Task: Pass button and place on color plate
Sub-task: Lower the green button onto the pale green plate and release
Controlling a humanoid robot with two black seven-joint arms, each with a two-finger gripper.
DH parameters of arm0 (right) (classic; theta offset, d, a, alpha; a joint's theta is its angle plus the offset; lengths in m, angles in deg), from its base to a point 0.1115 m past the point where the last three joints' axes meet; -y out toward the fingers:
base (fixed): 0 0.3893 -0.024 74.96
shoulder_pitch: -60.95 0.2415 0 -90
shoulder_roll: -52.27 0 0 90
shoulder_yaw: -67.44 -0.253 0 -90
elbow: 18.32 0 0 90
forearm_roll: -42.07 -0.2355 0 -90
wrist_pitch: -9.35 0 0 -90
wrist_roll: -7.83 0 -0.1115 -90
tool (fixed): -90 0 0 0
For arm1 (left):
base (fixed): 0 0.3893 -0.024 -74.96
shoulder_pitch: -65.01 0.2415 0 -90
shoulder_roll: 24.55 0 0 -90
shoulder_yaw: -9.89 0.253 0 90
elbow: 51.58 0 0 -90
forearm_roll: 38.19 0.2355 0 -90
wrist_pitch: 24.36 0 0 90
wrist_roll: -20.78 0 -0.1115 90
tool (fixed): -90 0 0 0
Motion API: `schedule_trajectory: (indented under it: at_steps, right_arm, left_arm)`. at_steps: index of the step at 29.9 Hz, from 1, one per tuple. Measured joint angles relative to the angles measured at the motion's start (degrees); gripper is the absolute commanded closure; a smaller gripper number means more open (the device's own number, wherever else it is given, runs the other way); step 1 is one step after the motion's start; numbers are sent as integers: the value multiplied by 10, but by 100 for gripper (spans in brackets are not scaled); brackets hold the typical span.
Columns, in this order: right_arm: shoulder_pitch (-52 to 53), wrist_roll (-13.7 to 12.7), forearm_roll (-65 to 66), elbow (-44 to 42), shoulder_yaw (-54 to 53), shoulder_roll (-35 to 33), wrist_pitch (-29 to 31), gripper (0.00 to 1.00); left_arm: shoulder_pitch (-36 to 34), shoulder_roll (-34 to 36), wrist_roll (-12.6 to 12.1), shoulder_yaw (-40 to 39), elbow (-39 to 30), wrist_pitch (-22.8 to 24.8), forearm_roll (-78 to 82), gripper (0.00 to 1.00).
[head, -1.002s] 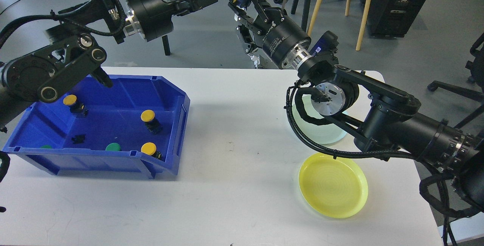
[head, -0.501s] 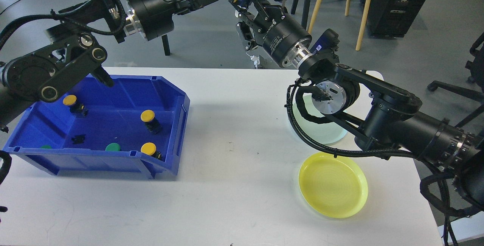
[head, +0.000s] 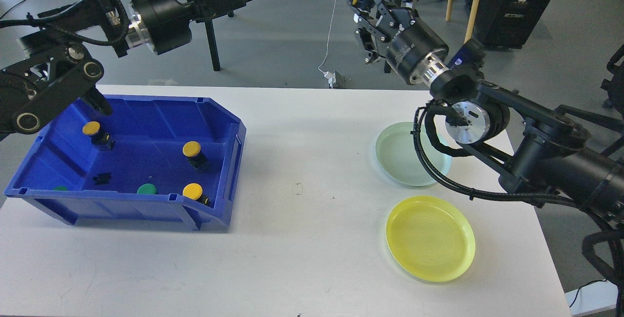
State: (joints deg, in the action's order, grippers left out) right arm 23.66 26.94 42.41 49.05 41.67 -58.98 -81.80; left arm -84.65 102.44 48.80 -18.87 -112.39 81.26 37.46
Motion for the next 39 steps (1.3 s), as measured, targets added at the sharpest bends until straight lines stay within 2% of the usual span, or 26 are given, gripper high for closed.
schedule_trajectory:
  at_steps: [7,17,20,22,25,28,36,39]
  right_arm:
    - [-53,-4,20,-7,94,-76,-2,75]
    - [-90,-12,22,-111,200,-72,-15,67]
    - [-104,-12,23,-139,208,-57,-14,57]
    - [-108,-12,23,-155,209,-48,-14,45]
    - [-110,-13,23,-175,209,-32,-14,32]
    - [-109,-13,23,-188,207,-18,-13,25]
    - [-99,-14,23,-191,206,-5,-11,17]
    - [-96,-15,22,-185,206,-7,-11,17]
  left_arm:
    - [4,10,0,-20,1,-43,-23,1]
    - [3,1,0,-43,0,-58,-32,1]
    - [3,0,0,-43,0,-59,-32,1]
    - [3,0,0,-43,0,-59,-32,1]
    - [3,0,0,-42,0,-59,-32,1]
    - [3,1,0,-37,0,-58,-32,1]
    - [11,14,0,-10,0,-34,-29,1]
    - [15,44,0,23,-2,-12,-26,1]
